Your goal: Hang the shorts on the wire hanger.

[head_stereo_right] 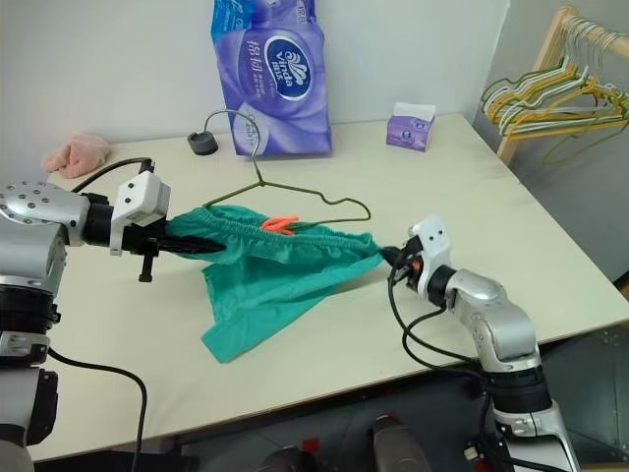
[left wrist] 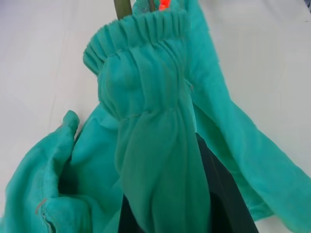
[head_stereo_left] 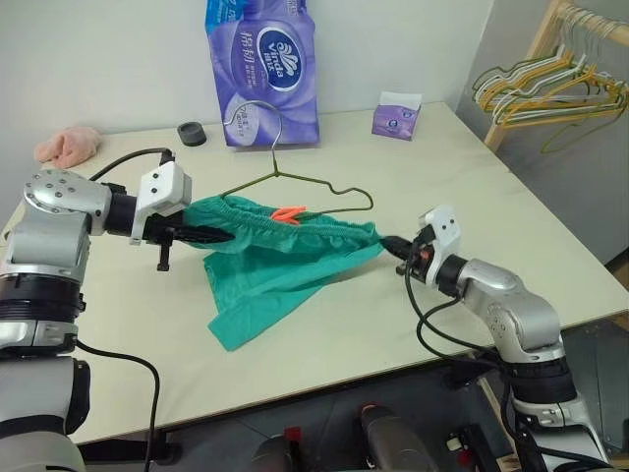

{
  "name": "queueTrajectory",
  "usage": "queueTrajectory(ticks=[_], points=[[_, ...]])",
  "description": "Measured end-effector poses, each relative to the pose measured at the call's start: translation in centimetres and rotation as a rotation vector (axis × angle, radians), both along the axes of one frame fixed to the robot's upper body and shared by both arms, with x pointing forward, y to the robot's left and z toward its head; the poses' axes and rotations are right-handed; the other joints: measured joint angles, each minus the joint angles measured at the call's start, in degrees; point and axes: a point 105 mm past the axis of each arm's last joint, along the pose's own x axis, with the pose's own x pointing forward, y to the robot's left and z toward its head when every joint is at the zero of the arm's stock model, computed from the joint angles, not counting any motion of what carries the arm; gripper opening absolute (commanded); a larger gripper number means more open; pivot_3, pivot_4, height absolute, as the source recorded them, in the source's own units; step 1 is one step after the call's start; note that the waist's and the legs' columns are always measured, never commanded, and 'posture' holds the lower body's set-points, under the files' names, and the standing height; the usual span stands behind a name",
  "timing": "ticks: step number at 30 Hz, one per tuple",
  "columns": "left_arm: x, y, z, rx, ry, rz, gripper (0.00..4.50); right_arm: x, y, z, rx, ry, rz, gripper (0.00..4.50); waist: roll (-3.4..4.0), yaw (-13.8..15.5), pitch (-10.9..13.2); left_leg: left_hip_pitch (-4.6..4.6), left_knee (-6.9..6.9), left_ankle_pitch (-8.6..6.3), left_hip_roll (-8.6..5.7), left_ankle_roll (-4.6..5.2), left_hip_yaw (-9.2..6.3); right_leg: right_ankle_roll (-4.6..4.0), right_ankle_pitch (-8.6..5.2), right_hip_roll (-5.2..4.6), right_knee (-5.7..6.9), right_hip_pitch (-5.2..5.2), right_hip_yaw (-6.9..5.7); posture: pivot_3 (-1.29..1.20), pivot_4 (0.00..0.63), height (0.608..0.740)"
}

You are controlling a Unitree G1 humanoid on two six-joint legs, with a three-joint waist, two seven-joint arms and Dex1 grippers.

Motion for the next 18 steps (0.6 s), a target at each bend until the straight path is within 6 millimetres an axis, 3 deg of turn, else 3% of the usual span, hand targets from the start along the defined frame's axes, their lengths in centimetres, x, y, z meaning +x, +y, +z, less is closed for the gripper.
queueTrajectory(ticks=[2,9,18], points=[[0.1,-0.3,-0.1,-0.009,0.001,-0.004,0.00,-0.5,0.6,-0.9,-0.014,0.029,0.018,1.28,0.00,-0.03,0.00,0.00,0.00,0.00,0.00,0.00,0.01,0.00,0.00,0.00,0.00,-0.01,0.01,-0.19,0.090,0.740],[0.2,-0.5,0.1,-0.014,-0.004,0.003,0.00,-1.3,0.4,-0.9,-0.068,0.030,0.029,3.67,-0.01,0.17,0.00,0.00,0.00,0.00,0.00,0.00,0.00,0.00,0.00,0.00,-0.02,0.00,0.01,-0.20,0.091,0.740],[0.2,-1.2,0.3,-0.015,-0.018,-0.018,0.00,-0.9,0.4,-1.0,-0.075,0.039,-0.013,3.67,0.00,0.29,0.00,0.00,0.01,0.00,0.00,0.00,0.01,0.00,0.00,0.00,-0.02,0.00,0.02,-0.20,0.091,0.740]])
